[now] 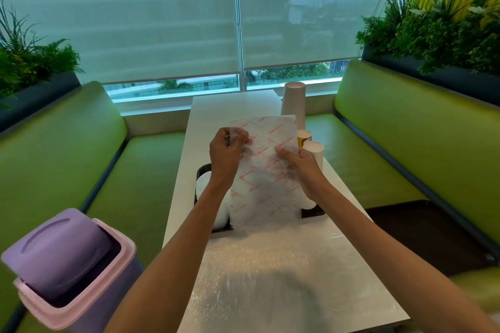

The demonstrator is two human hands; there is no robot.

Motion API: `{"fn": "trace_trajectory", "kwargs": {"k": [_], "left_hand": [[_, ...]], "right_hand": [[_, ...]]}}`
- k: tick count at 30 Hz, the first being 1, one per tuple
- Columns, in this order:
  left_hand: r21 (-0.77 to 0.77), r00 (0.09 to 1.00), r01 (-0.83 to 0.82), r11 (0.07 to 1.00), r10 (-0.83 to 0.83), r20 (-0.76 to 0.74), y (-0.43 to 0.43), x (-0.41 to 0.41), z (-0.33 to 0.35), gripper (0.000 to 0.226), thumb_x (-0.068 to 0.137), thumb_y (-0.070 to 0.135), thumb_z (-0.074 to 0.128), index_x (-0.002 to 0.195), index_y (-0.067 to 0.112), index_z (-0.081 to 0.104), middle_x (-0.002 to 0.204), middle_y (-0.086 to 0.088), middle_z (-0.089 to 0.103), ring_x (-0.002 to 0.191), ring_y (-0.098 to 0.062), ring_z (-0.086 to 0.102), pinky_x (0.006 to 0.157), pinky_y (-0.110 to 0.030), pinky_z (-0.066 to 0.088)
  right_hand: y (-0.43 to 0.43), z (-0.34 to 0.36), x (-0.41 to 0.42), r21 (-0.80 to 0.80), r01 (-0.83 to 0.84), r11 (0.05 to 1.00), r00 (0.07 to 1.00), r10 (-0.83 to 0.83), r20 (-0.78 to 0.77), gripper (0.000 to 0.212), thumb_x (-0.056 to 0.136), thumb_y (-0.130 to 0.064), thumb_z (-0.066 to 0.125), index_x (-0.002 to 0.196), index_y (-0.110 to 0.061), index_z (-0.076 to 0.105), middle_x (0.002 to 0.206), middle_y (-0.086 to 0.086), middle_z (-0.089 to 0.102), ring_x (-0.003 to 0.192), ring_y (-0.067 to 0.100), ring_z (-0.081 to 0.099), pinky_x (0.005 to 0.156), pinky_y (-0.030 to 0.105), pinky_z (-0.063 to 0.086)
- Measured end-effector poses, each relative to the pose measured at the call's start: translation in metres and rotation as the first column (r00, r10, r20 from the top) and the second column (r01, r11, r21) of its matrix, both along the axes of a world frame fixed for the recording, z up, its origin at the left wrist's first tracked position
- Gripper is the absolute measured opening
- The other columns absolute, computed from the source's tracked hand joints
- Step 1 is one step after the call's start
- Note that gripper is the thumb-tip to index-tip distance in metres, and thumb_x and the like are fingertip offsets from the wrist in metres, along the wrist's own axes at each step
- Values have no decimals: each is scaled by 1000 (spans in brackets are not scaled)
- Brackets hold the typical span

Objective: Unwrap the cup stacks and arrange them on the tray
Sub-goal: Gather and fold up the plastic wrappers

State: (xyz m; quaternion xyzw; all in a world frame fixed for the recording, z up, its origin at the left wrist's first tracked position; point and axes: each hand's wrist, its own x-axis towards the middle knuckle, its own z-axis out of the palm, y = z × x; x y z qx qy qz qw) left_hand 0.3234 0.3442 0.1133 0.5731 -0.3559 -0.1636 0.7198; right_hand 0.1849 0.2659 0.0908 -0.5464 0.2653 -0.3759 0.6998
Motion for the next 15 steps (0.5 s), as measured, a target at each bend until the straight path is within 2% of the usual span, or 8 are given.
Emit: {"fn": "trace_trajectory", "kwargs": {"k": [3,8,10,13,15], "left_hand": [[24,999,19,1000,-20,43,0,5,-1,6,91,12,61,89,17,58,102,-26,65,87,-42,61,82,-52,54],[65,995,44,997,-49,84,-1,12,-2,10,92,10,60,88,19,56,102,-25,65,85,-37,62,80,-51,54],[67,998,40,997,-44,49,0,9,-3,13,91,13,61,100,16,52,108,-22,65,89,-38,65,75,-44,57],[91,990,97,991,-87,-109,6,6,-6,41,89,18,65,120,16,39,108,-9,64,90,-22,66,67,-22,58],[170,974,188,967,-161,-159,13,11,-11,53,86,21,67,129,15,38,109,-6,64,91,-16,66,68,-21,57]], "right_hand": [[-3,0,0,9,-19,1000,1000,19,-3,14,93,-14,58,106,-11,64,93,-3,73,84,13,69,71,25,58],[-2,0,1,25,-55,998,998,54,42,12,96,-13,53,98,-15,64,82,-9,74,76,6,70,63,21,56],[-1,-1,2,8,-30,1000,999,30,33,11,96,-12,54,96,-15,64,79,-10,74,75,5,70,61,19,54],[-3,-3,5,10,16,1000,998,-16,53,10,95,-11,55,96,-15,64,77,-12,73,72,2,69,59,18,54],[-6,-3,4,17,19,1000,998,-20,63,11,95,-11,55,99,-15,64,78,-12,73,72,2,69,59,18,54]]}}
